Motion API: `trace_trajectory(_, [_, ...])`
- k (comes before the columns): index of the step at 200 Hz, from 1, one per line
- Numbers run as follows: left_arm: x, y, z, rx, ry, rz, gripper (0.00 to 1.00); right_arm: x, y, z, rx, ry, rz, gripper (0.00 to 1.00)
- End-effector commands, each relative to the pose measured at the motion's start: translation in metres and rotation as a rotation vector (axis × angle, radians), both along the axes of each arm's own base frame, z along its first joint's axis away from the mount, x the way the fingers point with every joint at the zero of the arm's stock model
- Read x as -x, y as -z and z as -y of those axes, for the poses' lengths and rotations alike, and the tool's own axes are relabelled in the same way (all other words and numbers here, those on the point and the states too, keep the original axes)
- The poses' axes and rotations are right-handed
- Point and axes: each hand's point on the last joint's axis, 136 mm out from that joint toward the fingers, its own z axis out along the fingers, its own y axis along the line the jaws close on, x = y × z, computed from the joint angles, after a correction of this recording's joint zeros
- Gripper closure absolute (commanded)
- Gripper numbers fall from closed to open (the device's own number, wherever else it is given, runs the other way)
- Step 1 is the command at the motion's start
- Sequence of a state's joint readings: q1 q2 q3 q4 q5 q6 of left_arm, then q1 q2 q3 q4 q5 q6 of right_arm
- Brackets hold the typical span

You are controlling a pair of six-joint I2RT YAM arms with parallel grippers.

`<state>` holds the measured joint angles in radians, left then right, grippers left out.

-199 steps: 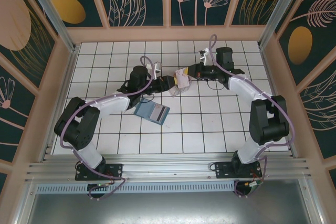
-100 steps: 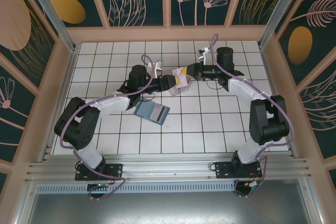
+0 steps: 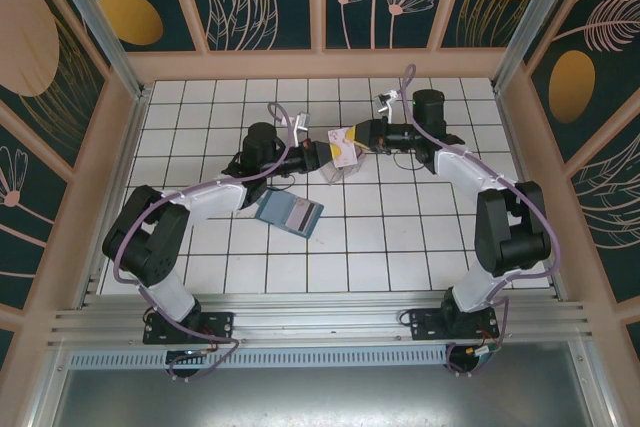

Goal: Put the credit cards into the card holder

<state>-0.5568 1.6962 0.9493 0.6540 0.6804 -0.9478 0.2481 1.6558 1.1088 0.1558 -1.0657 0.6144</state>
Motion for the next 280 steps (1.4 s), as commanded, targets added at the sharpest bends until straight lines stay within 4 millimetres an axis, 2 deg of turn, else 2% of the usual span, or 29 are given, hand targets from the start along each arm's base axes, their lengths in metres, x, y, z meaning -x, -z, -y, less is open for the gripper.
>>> trace_trajectory(1, [-0.004,-0.016,-0.006,0.026,-0.027,0.052,1.00,-0.010,0.003,0.016,0.002,0.109,-0.010,0.71])
trace_trajectory(18, [-0.006,-0.016,-0.008,0.034,-0.042,0.049,1.00,-0.010,0.006,0.019,-0.029,0.129,-0.027,0.66])
trace_trajectory(41, [-0.005,-0.019,-0.009,0.060,-0.041,0.046,1.00,-0.002,0.018,0.010,-0.017,0.086,-0.049,0.64])
trace_trajectory(68, [-0.005,-0.015,-0.008,0.041,-0.038,0.043,1.00,0.008,0.021,0.001,-0.025,0.045,-0.053,0.62])
trace_trajectory(157, [-0.006,-0.011,-0.006,0.039,-0.028,0.033,1.00,0.027,0.002,-0.024,-0.089,-0.069,-0.024,0.62])
trace_trajectory(186, [-0.005,-0.010,-0.009,0.036,-0.041,0.031,1.00,0.025,-0.005,-0.019,-0.099,-0.052,-0.005,0.62])
trace_trajectory(223, [-0.007,-0.011,-0.017,0.036,-0.067,0.034,1.00,0.015,-0.005,-0.002,-0.092,0.016,-0.015,0.62])
trace_trajectory(261, [-0.007,-0.015,-0.013,0.054,-0.042,0.032,1.00,0.020,0.003,-0.012,-0.088,-0.022,-0.031,0.63])
trace_trajectory(280, [-0.007,-0.014,-0.012,0.051,-0.039,0.027,1.00,0.019,-0.004,-0.008,-0.108,-0.006,-0.012,0.63])
